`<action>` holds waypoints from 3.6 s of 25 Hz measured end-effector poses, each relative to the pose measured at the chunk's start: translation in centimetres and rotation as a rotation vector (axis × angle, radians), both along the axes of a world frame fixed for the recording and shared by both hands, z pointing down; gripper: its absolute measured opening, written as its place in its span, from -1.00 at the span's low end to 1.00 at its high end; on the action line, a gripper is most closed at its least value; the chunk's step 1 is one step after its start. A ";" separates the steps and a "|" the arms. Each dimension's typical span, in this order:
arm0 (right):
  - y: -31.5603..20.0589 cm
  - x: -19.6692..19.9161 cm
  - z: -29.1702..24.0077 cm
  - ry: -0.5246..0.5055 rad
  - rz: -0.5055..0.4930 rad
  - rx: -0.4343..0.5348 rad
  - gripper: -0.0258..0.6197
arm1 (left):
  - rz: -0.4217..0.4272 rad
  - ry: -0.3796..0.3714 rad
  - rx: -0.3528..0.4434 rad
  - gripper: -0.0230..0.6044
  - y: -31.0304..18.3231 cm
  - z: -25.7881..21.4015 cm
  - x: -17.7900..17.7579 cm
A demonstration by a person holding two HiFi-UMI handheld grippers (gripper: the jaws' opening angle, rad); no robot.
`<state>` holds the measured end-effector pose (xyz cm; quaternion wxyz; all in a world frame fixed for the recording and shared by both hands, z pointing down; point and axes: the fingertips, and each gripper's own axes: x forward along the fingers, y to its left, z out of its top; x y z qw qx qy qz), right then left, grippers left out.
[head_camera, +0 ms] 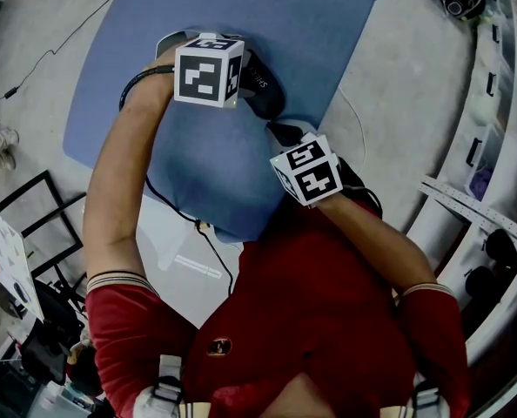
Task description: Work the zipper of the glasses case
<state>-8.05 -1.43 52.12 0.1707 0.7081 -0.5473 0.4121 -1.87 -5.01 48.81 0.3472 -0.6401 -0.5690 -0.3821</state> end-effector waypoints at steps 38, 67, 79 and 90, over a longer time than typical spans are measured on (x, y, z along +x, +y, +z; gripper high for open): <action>-1.1 -1.5 0.0 -0.326 0.307 0.111 -0.60 | -0.187 0.133 -0.081 -0.35 -0.8 -0.9 -0.1; -2.7 14.0 -14.2 0.159 -0.446 0.564 -0.92 | -1.262 0.608 -0.424 -0.39 -1.0 -12.5 1.7; -1.0 15.1 -18.2 0.020 -0.784 0.801 -0.92 | -1.867 0.971 -0.455 -0.68 2.6 -15.1 1.6; 1.0 10.8 -22.7 -0.046 -0.857 0.974 -0.92 | -2.037 1.215 -0.424 -0.90 4.5 -18.6 -3.1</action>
